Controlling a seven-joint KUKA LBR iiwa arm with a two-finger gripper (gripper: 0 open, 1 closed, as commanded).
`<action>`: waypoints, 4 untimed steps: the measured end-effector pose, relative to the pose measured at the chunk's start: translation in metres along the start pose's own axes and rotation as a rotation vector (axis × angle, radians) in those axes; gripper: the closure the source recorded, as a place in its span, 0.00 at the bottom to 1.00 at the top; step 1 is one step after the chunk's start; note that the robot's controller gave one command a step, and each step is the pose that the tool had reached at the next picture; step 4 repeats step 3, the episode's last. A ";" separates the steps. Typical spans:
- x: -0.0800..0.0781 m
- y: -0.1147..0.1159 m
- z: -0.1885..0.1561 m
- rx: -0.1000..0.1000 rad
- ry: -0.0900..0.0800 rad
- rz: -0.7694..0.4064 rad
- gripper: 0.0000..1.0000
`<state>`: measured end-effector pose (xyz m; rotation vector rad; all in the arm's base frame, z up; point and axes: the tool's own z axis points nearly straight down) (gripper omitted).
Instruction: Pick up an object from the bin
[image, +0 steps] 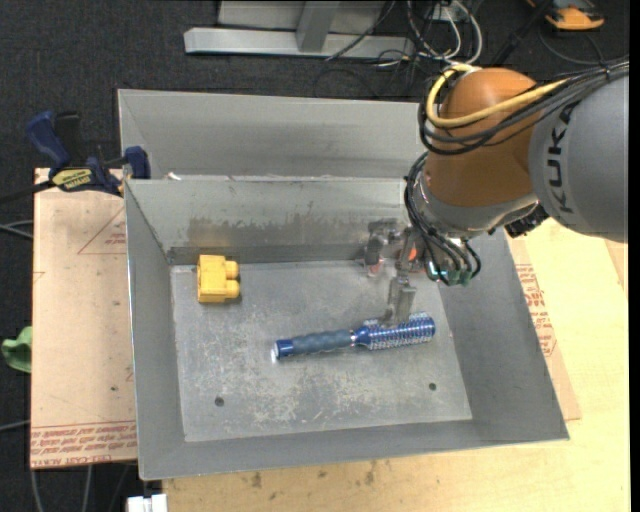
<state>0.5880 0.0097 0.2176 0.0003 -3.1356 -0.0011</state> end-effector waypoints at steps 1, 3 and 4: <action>0.014 -0.023 0.127 0.000 0.001 0.042 0.00; -0.012 -0.018 0.012 -0.001 -0.017 0.050 1.00; -0.012 -0.018 0.012 -0.001 -0.017 0.050 1.00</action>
Offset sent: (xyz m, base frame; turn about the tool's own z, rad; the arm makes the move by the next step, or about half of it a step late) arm -0.0127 -0.0230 -0.1216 0.0402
